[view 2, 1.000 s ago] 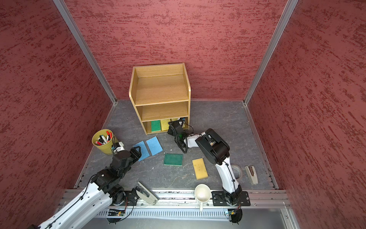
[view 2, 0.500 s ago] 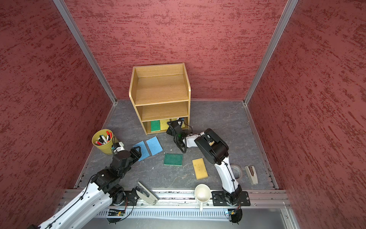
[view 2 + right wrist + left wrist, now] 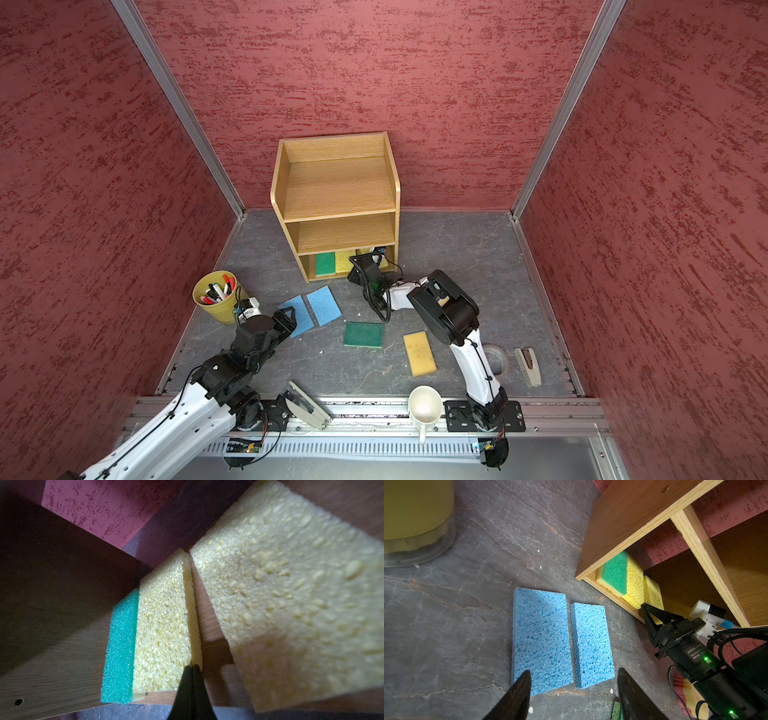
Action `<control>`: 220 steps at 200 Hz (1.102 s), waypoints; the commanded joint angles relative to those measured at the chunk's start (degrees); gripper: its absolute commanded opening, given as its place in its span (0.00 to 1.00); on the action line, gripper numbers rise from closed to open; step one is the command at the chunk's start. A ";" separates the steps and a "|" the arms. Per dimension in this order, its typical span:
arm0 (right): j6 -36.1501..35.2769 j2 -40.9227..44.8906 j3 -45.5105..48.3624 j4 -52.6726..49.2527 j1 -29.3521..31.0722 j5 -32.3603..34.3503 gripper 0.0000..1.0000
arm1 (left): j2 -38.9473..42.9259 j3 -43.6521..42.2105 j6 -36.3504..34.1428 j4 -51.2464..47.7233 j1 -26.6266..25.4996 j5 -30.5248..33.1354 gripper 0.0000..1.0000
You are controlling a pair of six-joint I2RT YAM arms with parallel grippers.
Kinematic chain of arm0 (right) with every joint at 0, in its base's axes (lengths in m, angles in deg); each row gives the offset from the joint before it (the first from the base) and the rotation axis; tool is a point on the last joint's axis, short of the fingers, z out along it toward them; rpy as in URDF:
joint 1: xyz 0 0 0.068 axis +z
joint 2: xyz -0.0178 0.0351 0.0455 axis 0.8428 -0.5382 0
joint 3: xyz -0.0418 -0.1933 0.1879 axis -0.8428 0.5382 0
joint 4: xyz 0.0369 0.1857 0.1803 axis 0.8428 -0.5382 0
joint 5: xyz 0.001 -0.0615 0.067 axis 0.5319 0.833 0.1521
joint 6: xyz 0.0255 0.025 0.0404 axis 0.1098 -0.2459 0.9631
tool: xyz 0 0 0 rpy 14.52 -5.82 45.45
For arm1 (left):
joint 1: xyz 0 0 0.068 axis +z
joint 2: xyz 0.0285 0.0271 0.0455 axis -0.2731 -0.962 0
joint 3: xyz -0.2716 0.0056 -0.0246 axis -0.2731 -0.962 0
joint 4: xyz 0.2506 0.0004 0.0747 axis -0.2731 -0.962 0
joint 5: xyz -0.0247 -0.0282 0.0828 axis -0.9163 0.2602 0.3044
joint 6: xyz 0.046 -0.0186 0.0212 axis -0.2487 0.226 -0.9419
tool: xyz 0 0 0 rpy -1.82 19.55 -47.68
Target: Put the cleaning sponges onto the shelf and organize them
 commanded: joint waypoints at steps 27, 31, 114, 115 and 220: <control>1.55 1.68 2.38 2.04 0.21 2.76 0.00 | -0.07 -0.23 0.33 -0.52 0.40 -0.37 0.66; 1.58 1.83 2.47 2.08 0.23 2.89 0.00 | -0.16 -0.27 0.38 -0.42 0.40 -0.33 0.66; 2.91 4.58 4.87 4.61 0.17 5.06 0.00 | -0.16 -0.01 0.32 -0.43 0.53 -0.73 0.66; 2.91 4.59 4.84 4.62 0.14 5.01 0.00 | -0.16 -0.01 0.33 -0.47 0.51 -0.73 0.66; 3.21 3.91 4.01 4.63 0.26 3.06 0.09 | -0.29 -0.01 0.33 -0.33 0.57 -0.99 0.67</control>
